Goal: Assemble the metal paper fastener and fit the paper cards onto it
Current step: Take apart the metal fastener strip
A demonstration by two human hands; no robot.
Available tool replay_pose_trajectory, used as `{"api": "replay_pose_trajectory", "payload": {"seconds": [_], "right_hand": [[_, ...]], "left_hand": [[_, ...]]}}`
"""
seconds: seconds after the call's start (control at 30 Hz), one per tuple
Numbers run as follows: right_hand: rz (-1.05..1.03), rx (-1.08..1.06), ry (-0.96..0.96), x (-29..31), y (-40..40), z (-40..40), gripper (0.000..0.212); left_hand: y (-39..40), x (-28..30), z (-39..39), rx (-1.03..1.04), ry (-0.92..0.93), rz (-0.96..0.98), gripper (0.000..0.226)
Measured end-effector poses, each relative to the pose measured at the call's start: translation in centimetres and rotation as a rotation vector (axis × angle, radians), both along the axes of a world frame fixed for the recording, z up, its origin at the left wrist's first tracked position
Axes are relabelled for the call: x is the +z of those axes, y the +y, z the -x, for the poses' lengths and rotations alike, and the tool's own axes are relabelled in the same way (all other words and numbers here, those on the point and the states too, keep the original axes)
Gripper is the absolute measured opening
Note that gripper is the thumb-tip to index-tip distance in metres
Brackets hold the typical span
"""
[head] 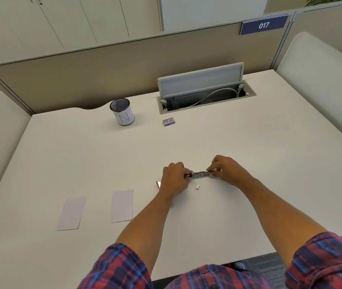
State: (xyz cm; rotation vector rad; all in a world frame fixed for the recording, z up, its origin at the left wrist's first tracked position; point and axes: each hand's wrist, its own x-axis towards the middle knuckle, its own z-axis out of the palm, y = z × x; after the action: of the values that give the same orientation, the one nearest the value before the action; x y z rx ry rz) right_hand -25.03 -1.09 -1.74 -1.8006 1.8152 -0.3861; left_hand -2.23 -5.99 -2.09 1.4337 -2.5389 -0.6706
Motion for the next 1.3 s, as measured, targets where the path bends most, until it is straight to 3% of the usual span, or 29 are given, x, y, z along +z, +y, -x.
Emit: {"api": "replay_pose_trajectory", "payload": {"seconds": [0.13,0.47,0.57,0.67,0.77,0.9,1.07,1.3], "right_hand": [[0.03,0.034,0.08,0.0,0.1,-0.1,0.02],[0.012,0.037,0.164,0.6,-0.1,-0.5,0.02],[0.016,0.008,0.188,0.7,0.2,-0.8,0.022],[0.181,-0.011,0.183,0.5,1.0,-1.0,0.023],[0.284,0.094,0.118,0.6,1.8,-1.6,0.008],[0.17,0.228,0.085,0.5,2.2,-2.9,0.01],[0.117,0.238,0.051,-0.2,2.6,-3.7,0.014],[0.081,0.253,0.076,-0.4,2.5,-4.4,0.018]], "left_hand": [[0.1,-0.3,0.2,0.009,-0.052,0.056,0.026],[1.0,-0.7,-0.1,0.104,0.112,0.006,0.027],[1.7,-0.6,-0.3,0.113,0.125,0.121,0.025],[2.9,-0.6,-0.8,0.122,0.183,0.305,0.022],[3.8,-0.7,-1.1,0.004,0.204,0.379,0.016],[5.2,-1.2,-1.0,-0.107,0.17,0.281,0.015],[5.7,-1.7,-0.5,0.003,0.174,0.092,0.022],[5.8,-1.9,0.6,0.065,0.148,0.005,0.023]]}}
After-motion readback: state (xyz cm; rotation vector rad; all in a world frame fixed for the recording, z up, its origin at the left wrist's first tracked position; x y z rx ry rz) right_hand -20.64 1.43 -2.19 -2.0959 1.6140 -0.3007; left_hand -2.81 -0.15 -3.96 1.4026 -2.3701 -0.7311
